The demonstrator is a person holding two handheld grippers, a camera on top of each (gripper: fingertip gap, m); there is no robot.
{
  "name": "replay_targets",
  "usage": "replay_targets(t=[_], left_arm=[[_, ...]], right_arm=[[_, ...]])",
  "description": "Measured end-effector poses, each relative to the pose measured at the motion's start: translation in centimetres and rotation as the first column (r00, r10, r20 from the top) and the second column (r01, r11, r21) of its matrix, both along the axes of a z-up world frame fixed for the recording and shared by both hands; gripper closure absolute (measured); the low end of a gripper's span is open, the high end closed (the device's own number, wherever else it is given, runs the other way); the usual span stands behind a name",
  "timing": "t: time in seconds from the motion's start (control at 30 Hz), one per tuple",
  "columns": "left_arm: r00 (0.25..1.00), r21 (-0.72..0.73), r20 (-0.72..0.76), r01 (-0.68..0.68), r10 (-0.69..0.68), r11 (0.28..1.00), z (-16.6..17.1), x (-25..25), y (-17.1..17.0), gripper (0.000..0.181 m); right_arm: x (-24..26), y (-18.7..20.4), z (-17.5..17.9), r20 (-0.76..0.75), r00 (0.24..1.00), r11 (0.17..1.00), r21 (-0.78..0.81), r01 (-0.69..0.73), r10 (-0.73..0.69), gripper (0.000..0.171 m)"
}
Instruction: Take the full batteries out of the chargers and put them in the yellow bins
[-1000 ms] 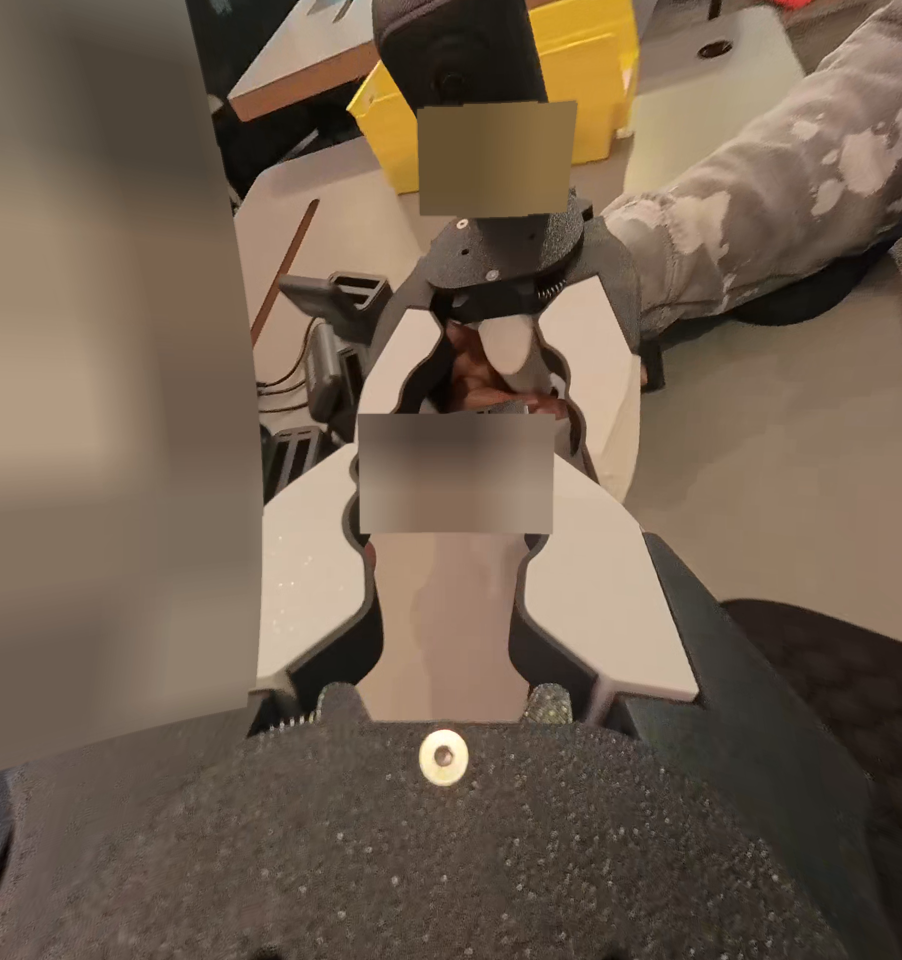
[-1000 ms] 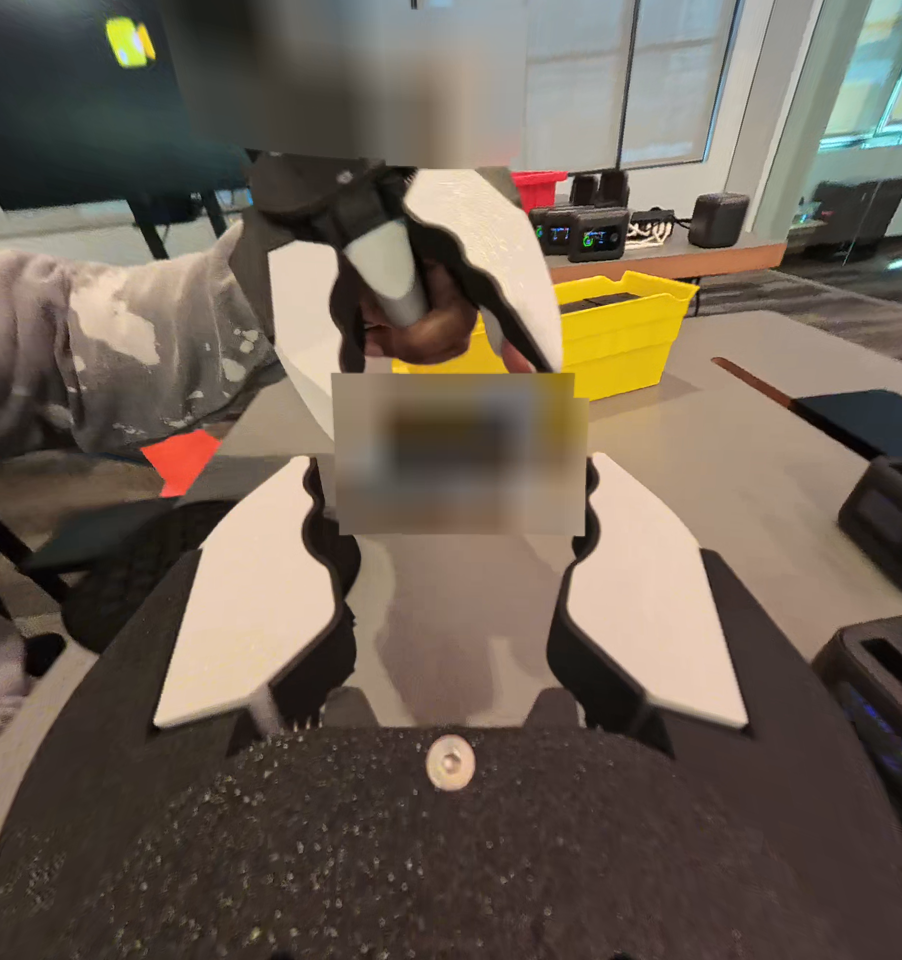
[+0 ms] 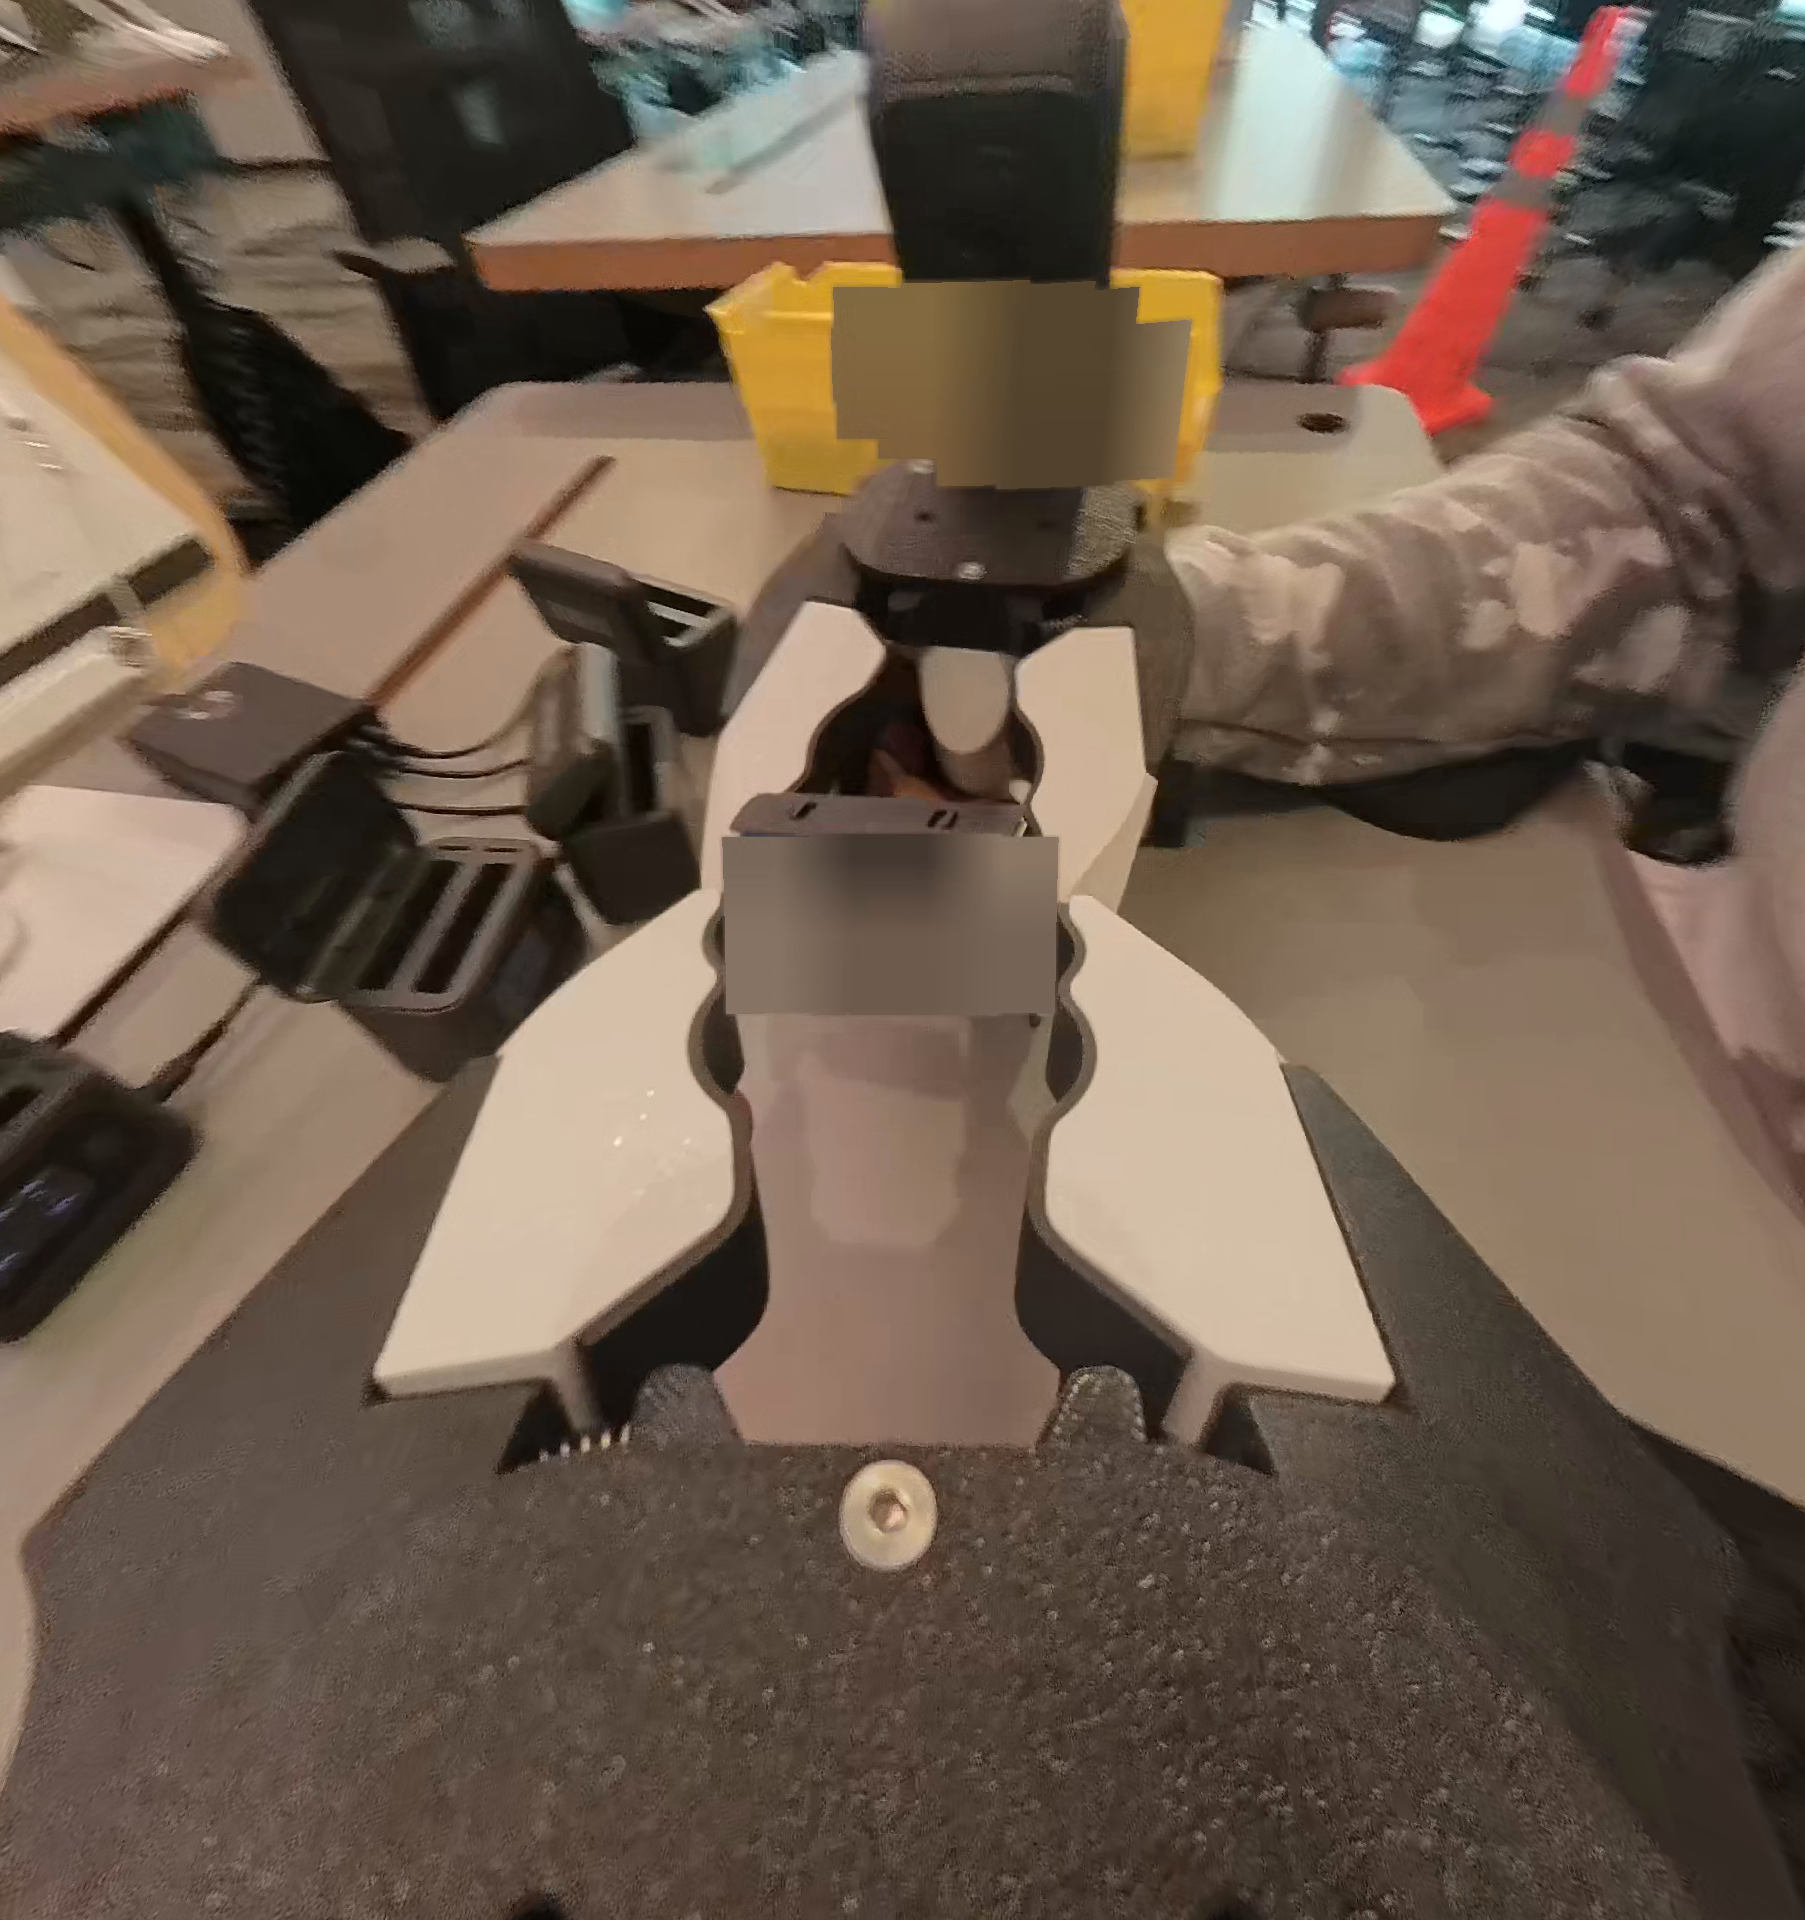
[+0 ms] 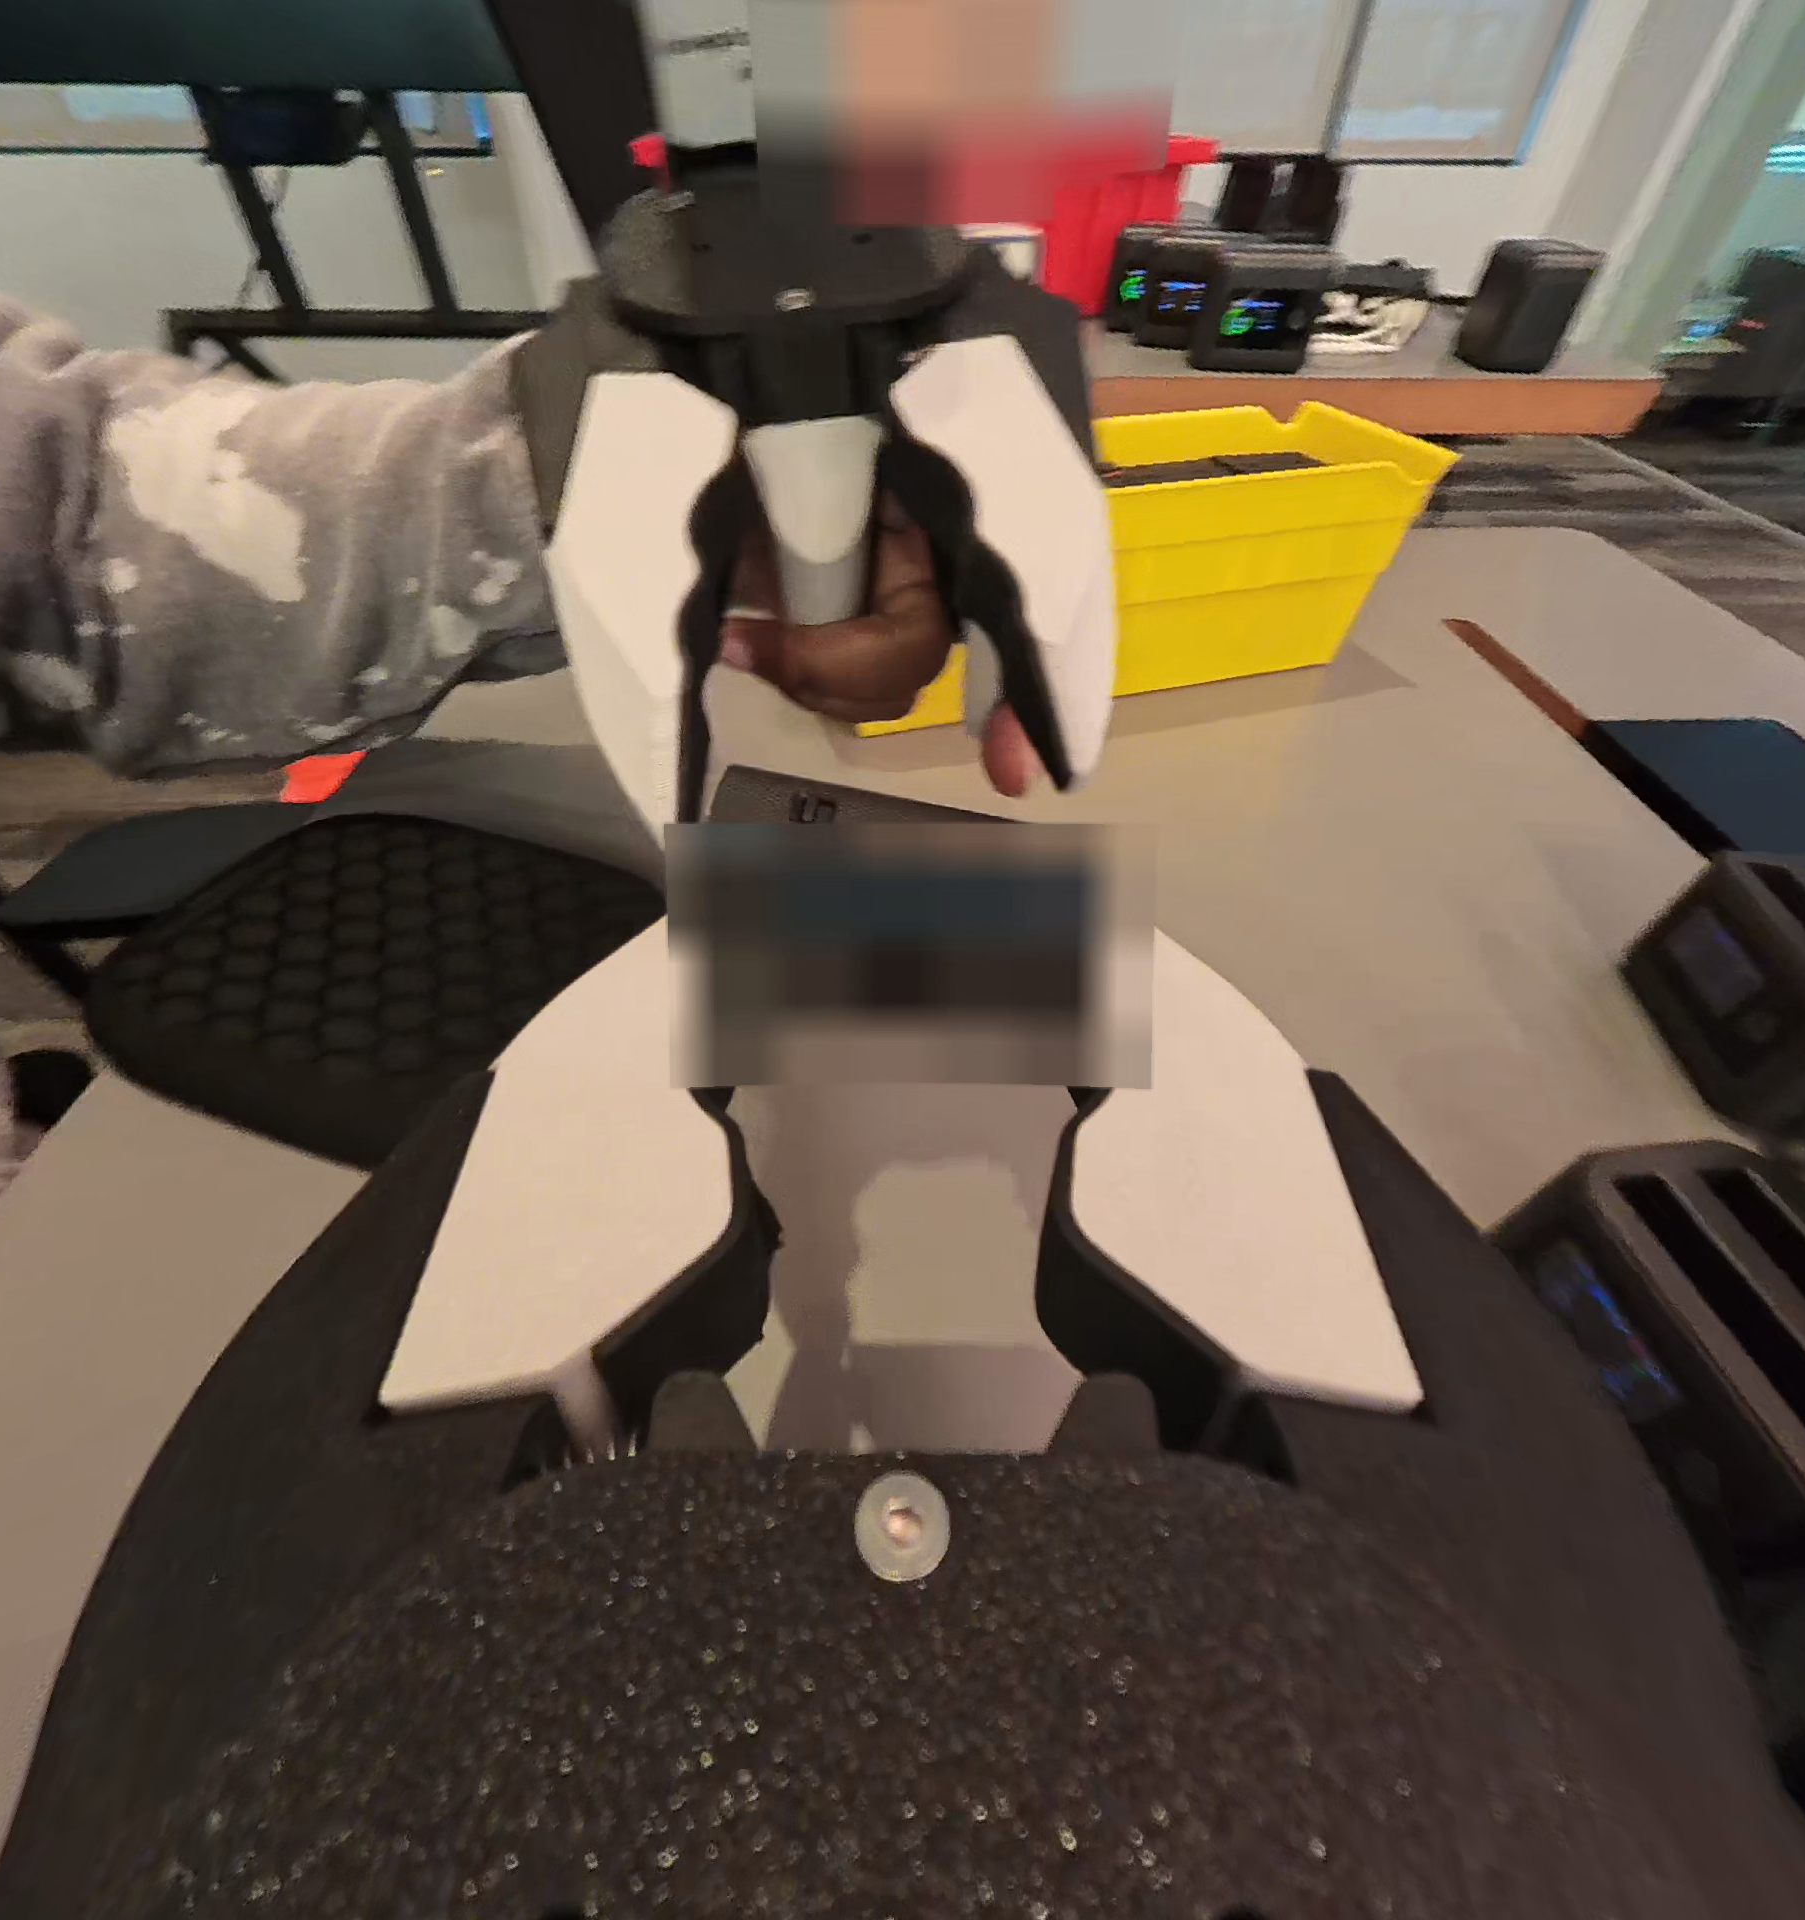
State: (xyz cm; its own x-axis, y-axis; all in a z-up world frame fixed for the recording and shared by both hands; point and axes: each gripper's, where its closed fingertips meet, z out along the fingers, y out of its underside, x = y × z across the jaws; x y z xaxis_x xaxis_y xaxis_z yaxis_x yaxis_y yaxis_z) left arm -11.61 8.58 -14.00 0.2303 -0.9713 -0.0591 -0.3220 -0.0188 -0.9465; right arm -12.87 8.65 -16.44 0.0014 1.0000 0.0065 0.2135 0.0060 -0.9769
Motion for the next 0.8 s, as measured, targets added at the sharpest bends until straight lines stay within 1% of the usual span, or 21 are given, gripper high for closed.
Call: replay_targets(t=[0.07, 0.13, 0.2, 0.27, 0.37, 0.5, 0.6, 0.67, 0.8], left_arm=[[0.992, 0.027, 0.048, -0.117, 0.115, 0.993, 0.6, -0.1, 1.3, 0.129], [0.969, 0.024, 0.113, -0.226, 0.222, 0.974, 1.3, 0.1, 2.4, 0.131], [0.93, -0.003, 0.18, -0.326, 0.322, 0.945, 2.0, 0.6, 3.4, 0.133], [0.888, -0.019, 0.228, -0.407, 0.4, 0.913, 2.4, 1.1, 4.2, 0.133], [0.848, -0.03, 0.263, -0.469, 0.46, 0.883, 2.9, 2.5, 5.2, 0.134], [0.846, 0.017, 0.226, -0.5, 0.483, 0.866, 3.0, 4.4, 6.5, 0.137], [0.864, 0.127, 0.142, -0.5, 0.483, 0.856, 2.3, 4.8, 7.1, 0.159], [0.873, 0.147, 0.142, -0.485, 0.467, 0.862, 2.2, 4.9, 6.9, 0.166], [0.88, 0.146, 0.148, -0.47, 0.451, 0.87, 1.3, 4.1, 6.8, 0.166]], right_arm=[[0.5, 2.0, 0.7, -0.039, 0.992, 0.993, 0.008, 0.117, -0.116, 0.109], [1.2, 4.1, 1.2, -0.061, 0.966, 0.966, 0.049, 0.254, -0.251, 0.109], [2.3, 6.0, 1.9, -0.086, 0.917, 0.912, 0.104, 0.396, -0.388, 0.109], [3.3, 7.4, 2.5, -0.118, 0.861, 0.85, 0.143, 0.507, -0.494, 0.109], [4.5, 8.4, 3.5, -0.163, 0.782, 0.751, 0.218, 0.623, -0.602, 0.109], [5.0, 8.5, 4.1, -0.194, 0.723, 0.642, 0.348, 0.683, -0.663, 0.109], [5.1, 8.5, 4.3, -0.202, 0.702, 0.603, 0.385, 0.698, -0.683, 0.109], [5.1, 8.5, 4.2, -0.196, 0.705, 0.607, 0.385, 0.695, -0.682, 0.109], [4.3, 8.3, 3.4, -0.163, 0.745, 0.651, 0.39, 0.651, -0.647, 0.108]])
